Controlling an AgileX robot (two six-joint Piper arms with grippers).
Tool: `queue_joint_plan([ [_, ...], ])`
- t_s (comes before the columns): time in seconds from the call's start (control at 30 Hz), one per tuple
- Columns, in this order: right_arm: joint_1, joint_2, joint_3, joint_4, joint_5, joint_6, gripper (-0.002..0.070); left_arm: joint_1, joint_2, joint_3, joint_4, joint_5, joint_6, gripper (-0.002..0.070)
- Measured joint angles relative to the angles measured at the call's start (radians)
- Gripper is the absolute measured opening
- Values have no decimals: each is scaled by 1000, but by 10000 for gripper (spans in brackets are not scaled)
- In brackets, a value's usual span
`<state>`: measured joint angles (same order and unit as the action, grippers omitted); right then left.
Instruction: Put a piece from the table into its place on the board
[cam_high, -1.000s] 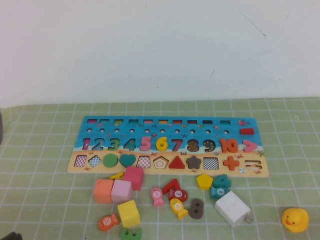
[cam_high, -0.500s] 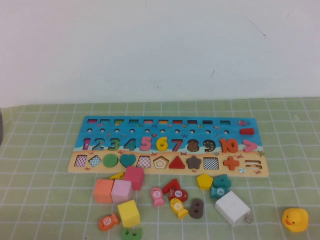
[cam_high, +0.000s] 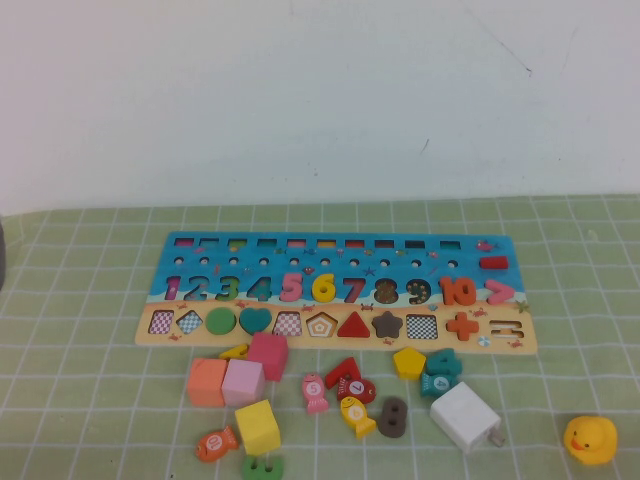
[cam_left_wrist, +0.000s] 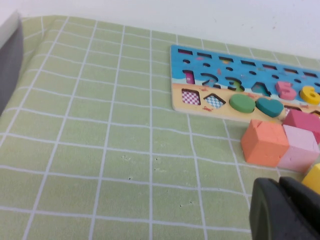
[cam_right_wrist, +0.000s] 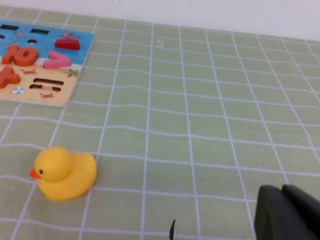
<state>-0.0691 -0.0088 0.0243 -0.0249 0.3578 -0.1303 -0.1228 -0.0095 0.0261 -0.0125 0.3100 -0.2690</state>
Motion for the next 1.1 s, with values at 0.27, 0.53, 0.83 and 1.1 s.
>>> queue_joint_plan([
  [0.27,0,0,0,0,0,0,-1,-2,0,-2,-4,8,4,-1],
  [0.53,0,0,0,0,0,0,-1,-2,0,-2,-4,8,4,-1],
  [0.83,0,0,0,0,0,0,-1,-2,0,-4,-86,14,177,-1],
  [1.1,0,0,0,0,0,0,-1,-2,0,-4,-103,14,296,-1],
])
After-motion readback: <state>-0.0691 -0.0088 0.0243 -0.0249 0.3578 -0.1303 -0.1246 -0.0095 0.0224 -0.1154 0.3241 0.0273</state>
